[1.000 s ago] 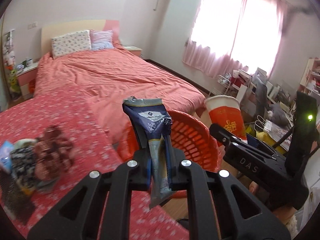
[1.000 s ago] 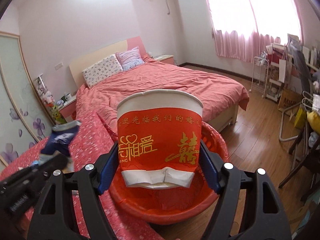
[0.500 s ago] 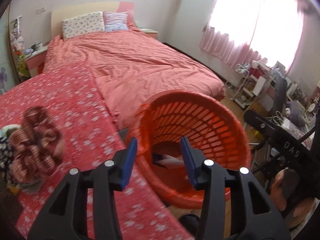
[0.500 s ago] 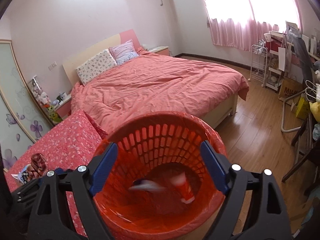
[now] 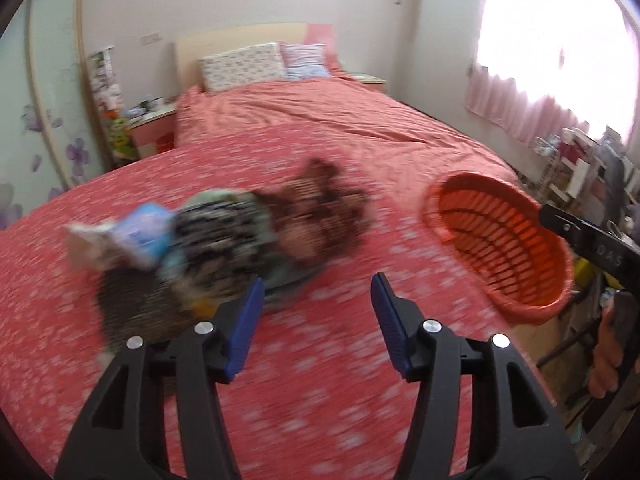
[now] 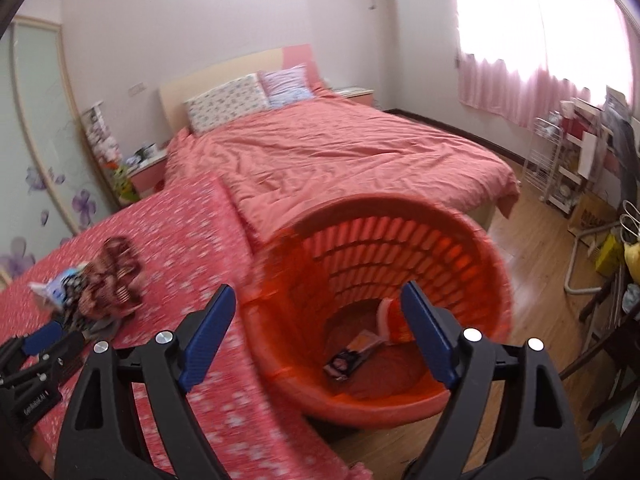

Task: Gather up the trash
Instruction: 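Move both tools back over the items on the bed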

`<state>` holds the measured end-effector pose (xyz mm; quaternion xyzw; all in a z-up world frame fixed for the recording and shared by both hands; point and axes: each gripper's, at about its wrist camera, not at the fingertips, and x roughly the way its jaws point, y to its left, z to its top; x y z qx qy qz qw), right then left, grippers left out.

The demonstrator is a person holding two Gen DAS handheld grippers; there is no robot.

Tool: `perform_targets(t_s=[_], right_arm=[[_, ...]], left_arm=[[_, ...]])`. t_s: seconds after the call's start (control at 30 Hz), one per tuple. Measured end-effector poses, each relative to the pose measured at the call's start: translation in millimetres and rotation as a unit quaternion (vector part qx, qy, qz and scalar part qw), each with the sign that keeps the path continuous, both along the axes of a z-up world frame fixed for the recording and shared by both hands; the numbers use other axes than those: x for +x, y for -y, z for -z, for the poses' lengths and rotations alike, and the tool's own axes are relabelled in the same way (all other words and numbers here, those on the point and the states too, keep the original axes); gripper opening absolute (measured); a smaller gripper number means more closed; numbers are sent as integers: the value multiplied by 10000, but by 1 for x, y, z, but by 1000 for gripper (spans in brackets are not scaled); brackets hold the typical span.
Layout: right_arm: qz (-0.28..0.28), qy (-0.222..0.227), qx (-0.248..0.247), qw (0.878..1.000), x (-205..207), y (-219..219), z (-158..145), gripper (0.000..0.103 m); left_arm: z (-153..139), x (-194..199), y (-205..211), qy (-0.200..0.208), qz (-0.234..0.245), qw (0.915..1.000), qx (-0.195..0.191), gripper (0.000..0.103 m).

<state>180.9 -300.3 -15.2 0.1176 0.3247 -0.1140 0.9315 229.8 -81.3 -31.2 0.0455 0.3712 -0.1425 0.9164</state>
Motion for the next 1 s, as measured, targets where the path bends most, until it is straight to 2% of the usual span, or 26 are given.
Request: perform_targets(t_s=[0.2,0.4,0.67,0.73,0.77,0.8,0.83,0.9,0.93,1.0], right_arm=[[-534,-162,-98,9984,11,-56,7,84],[-960,-217,-50,9951,37,-104,10,81],[-1342,-41,78,9909,75,-144,6,78],[-1337,-122,4,9909,84,-149,11,78],[-1341,-217,-23,9907,89,-150,16,74],[-1355,-293,-33,9903,90,-152,19,62],[-1392,-409,-21,9894,92,-152,25,56],[-1412,-466,45,9889,89,-151,30,39],[-1426,-414,97,9889,84,-147,30,37],[-1386,-336,144,9897,74,-142,27,25]], left_arm=[[4,-2,-74,66,-654,9976,216,55],[16,20,-128,-224,-1106,9936,23,55],[32,37,-129,-485,-969,9941,-72,50],[34,39,-126,-471,-889,9949,-12,45],[35,39,-124,-470,-849,9953,6,42],[36,40,-122,-476,-814,9955,13,35],[37,41,-121,-486,-748,9960,-7,29],[36,41,-119,-456,-723,9963,14,25],[36,41,-119,-433,-703,9966,17,20],[35,37,-119,-419,-694,9967,-46,18]])
